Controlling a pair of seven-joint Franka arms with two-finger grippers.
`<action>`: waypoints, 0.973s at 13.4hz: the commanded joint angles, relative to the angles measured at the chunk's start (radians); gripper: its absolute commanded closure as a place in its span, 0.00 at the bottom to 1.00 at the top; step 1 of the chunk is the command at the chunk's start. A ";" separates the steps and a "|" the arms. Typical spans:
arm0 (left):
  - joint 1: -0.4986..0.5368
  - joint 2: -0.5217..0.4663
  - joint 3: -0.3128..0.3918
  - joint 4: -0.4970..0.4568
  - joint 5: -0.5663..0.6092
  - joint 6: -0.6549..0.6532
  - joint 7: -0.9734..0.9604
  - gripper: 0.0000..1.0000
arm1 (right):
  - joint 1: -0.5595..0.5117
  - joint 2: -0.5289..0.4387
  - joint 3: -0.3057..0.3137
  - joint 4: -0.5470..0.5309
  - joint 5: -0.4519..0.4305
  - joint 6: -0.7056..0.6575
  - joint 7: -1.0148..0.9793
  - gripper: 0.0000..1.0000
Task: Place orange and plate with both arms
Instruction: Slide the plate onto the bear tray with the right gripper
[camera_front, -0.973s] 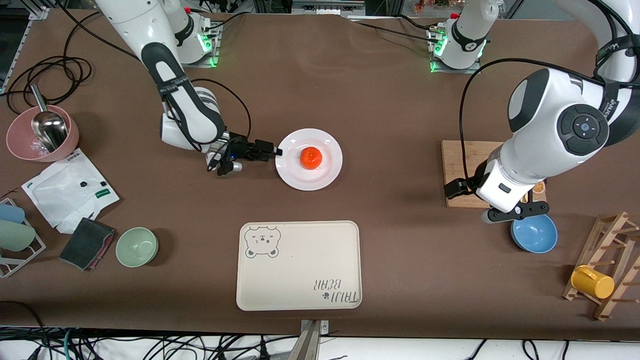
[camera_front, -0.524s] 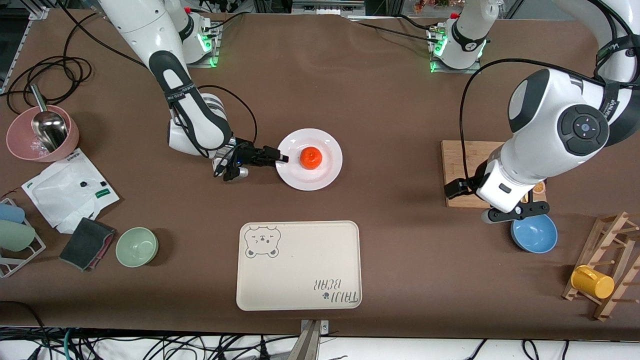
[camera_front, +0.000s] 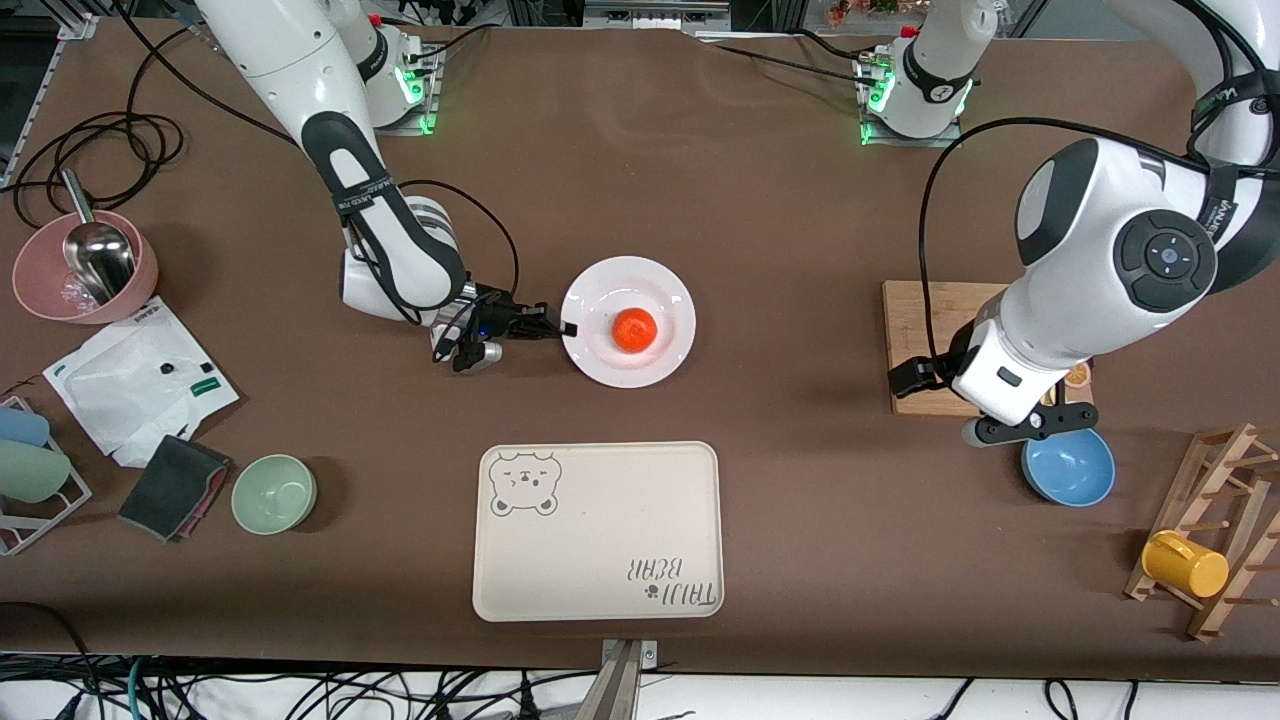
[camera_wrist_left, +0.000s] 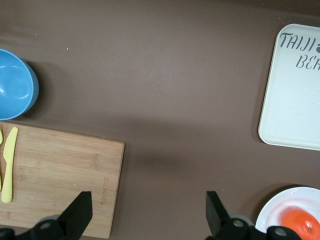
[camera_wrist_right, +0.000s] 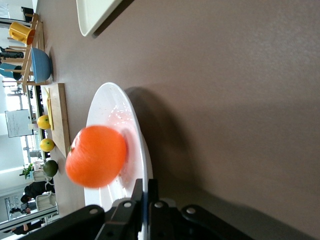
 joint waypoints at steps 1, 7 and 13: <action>0.010 -0.019 -0.010 -0.019 0.003 -0.004 0.021 0.00 | -0.006 0.031 -0.001 0.027 -0.018 0.016 -0.015 1.00; 0.010 -0.019 -0.010 -0.018 0.003 -0.004 0.016 0.00 | -0.035 0.030 -0.002 0.082 -0.007 -0.010 0.004 1.00; 0.008 -0.019 -0.010 -0.018 0.003 -0.004 0.016 0.00 | -0.098 0.028 -0.004 0.204 -0.016 -0.071 0.097 1.00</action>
